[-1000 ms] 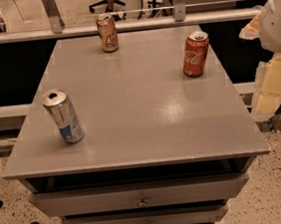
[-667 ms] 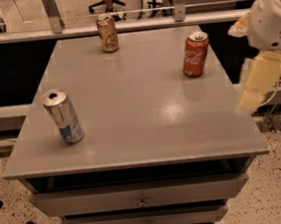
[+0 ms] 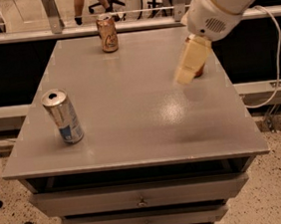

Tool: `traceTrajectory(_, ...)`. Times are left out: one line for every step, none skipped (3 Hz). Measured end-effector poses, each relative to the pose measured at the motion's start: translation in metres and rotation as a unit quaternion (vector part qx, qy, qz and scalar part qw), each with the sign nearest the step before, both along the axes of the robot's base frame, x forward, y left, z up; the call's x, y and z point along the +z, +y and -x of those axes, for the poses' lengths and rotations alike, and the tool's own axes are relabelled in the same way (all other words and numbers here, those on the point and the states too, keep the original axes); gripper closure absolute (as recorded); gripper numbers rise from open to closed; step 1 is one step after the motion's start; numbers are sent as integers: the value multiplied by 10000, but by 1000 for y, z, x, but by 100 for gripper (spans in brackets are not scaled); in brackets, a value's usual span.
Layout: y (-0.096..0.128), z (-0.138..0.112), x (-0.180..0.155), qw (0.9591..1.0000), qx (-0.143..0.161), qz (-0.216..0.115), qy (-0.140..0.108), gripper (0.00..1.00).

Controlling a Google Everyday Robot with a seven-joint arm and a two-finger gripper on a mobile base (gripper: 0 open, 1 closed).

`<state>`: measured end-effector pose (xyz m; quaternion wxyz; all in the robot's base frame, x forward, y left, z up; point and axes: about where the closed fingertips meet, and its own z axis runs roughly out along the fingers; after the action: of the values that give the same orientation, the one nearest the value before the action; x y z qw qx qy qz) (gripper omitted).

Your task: Pick orange can

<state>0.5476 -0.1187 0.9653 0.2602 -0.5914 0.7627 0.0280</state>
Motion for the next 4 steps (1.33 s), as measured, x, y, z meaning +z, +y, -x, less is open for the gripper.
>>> traceTrajectory(38, -43, 1, 9991, -51, -406, -78, 0)
traceTrajectory(40, -44, 1, 9990, -43, -430, -89, 0)
traceTrajectory(61, -57, 3, 9973, 54, -709, -208, 0)
traceTrajectory(90, -89, 1, 9936, 62, -1067, -362, 0)
